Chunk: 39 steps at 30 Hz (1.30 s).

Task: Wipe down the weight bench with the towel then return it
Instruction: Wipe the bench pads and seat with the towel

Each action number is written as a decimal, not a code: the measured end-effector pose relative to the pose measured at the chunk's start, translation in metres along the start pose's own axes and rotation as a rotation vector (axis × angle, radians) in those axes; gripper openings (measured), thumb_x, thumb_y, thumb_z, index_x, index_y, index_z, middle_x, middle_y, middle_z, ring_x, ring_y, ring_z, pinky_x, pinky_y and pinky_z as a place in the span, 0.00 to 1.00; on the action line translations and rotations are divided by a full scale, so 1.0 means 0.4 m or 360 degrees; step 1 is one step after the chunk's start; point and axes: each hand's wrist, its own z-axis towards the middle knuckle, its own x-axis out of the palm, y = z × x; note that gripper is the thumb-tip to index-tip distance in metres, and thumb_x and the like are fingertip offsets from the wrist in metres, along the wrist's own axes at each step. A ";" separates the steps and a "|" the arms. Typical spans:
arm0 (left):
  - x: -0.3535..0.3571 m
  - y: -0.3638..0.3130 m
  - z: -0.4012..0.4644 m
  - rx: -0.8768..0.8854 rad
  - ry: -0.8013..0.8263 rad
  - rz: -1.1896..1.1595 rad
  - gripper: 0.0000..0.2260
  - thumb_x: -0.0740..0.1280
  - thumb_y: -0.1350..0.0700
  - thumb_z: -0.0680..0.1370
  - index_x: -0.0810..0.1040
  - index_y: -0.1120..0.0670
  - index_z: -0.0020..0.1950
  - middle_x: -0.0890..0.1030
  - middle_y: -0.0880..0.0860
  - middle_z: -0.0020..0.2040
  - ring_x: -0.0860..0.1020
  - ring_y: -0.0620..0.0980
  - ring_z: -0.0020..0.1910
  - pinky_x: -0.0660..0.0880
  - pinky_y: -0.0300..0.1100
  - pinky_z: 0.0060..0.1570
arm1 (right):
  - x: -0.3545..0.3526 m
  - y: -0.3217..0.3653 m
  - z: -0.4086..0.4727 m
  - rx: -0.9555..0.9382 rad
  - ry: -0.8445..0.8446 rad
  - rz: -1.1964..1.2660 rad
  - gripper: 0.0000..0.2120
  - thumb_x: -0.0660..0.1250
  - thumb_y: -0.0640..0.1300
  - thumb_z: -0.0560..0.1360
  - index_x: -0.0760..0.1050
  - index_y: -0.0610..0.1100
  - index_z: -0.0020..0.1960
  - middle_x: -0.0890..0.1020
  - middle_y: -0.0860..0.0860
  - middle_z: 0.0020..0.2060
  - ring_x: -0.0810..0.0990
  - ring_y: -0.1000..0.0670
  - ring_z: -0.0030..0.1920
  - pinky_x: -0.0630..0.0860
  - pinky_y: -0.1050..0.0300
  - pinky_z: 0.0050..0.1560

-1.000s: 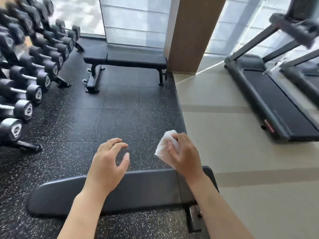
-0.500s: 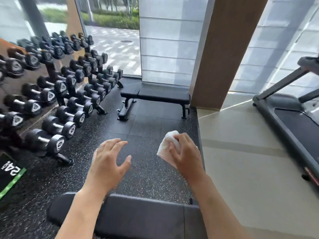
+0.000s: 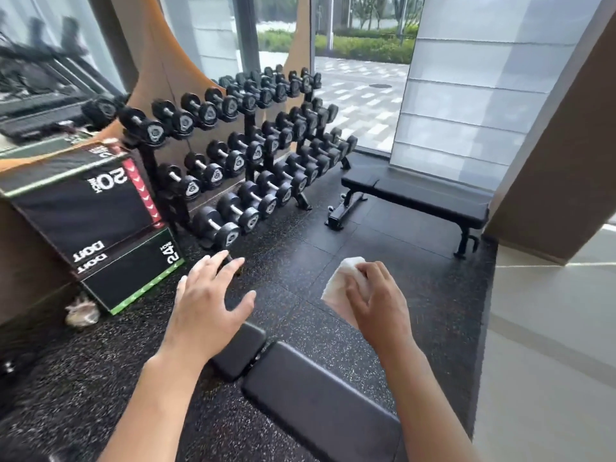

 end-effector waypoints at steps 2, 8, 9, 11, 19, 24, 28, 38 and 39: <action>-0.027 0.034 -0.021 -0.0046 -0.0036 0.0023 0.32 0.57 0.33 0.77 0.70 0.45 0.78 0.68 0.51 0.80 0.61 0.55 0.80 0.63 0.63 0.77 | 0.024 0.035 -0.010 -0.0033 0.0035 0.0019 0.08 0.65 0.51 0.81 0.71 0.53 0.59 0.75 0.59 0.53 0.76 0.53 0.49 0.77 0.46 0.50; -0.128 0.184 -0.070 -0.0128 -0.0123 0.0063 0.32 0.57 0.33 0.77 0.69 0.45 0.78 0.67 0.50 0.80 0.61 0.54 0.80 0.62 0.61 0.78 | 0.113 0.200 -0.002 -0.0120 0.0045 0.0090 0.08 0.64 0.52 0.82 0.71 0.53 0.59 0.75 0.60 0.53 0.76 0.53 0.47 0.77 0.43 0.52; -0.149 0.220 -0.074 -0.0135 -0.0137 0.0070 0.32 0.57 0.33 0.77 0.69 0.45 0.78 0.68 0.50 0.80 0.62 0.54 0.80 0.62 0.61 0.78 | 0.136 0.238 -0.001 -0.0133 0.0046 0.0098 0.08 0.64 0.52 0.82 0.72 0.53 0.60 0.76 0.60 0.53 0.76 0.53 0.47 0.77 0.44 0.52; -0.196 0.297 -0.086 -0.0148 -0.0161 0.0080 0.32 0.58 0.34 0.77 0.70 0.46 0.78 0.68 0.51 0.79 0.62 0.54 0.80 0.63 0.61 0.77 | 0.185 0.318 -0.001 -0.0149 0.0052 0.0116 0.09 0.64 0.52 0.82 0.73 0.52 0.60 0.76 0.59 0.54 0.76 0.53 0.48 0.77 0.44 0.53; -0.360 0.618 -0.165 -0.0287 -0.0278 0.0061 0.31 0.59 0.35 0.77 0.71 0.47 0.78 0.68 0.52 0.79 0.63 0.54 0.79 0.63 0.59 0.78 | 0.391 0.634 -0.013 -0.0321 0.0110 0.0169 0.08 0.63 0.53 0.82 0.73 0.51 0.58 0.76 0.58 0.53 0.76 0.52 0.45 0.77 0.47 0.50; -0.416 0.761 -0.215 -0.0359 -0.0322 0.0012 0.29 0.64 0.37 0.79 0.70 0.46 0.78 0.67 0.50 0.80 0.62 0.53 0.80 0.62 0.59 0.79 | 0.488 0.761 -0.024 -0.0403 0.0161 0.0166 0.10 0.63 0.54 0.82 0.75 0.48 0.57 0.77 0.57 0.52 0.76 0.53 0.44 0.77 0.49 0.47; -0.440 0.828 -0.236 -0.0414 -0.0369 -0.0062 0.31 0.60 0.35 0.77 0.71 0.46 0.77 0.68 0.50 0.79 0.62 0.52 0.80 0.63 0.60 0.78 | 0.555 0.821 -0.019 -0.0449 0.0215 0.0170 0.09 0.64 0.53 0.82 0.74 0.49 0.57 0.77 0.57 0.51 0.77 0.53 0.44 0.76 0.50 0.47; -0.397 0.900 -0.178 -0.0486 -0.0324 -0.0134 0.27 0.68 0.41 0.80 0.70 0.45 0.78 0.67 0.49 0.80 0.61 0.50 0.80 0.62 0.61 0.78 | 0.681 0.826 0.043 -0.0466 0.0295 0.0195 0.08 0.64 0.52 0.83 0.74 0.49 0.57 0.76 0.58 0.51 0.76 0.55 0.43 0.74 0.52 0.44; -0.392 0.907 -0.162 -0.0489 -0.0334 -0.0129 0.27 0.68 0.42 0.80 0.71 0.46 0.78 0.67 0.49 0.80 0.61 0.50 0.80 0.62 0.61 0.78 | 0.694 0.822 0.059 -0.0470 0.0301 0.0202 0.08 0.64 0.52 0.83 0.75 0.49 0.57 0.76 0.59 0.51 0.76 0.55 0.43 0.74 0.52 0.44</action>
